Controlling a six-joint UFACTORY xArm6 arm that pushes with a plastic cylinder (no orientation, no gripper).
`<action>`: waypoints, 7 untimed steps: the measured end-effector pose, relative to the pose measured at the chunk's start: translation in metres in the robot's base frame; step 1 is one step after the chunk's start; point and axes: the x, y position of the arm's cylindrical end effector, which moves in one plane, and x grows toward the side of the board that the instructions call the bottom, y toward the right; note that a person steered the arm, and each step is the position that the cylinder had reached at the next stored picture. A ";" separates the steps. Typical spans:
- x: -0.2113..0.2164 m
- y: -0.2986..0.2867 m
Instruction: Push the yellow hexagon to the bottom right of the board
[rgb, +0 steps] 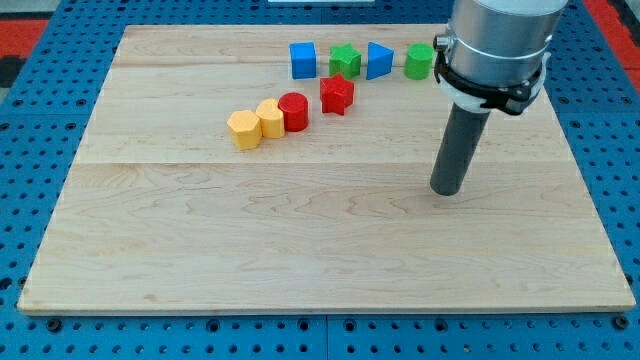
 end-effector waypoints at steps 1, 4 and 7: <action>0.001 -0.007; -0.025 -0.227; -0.103 -0.252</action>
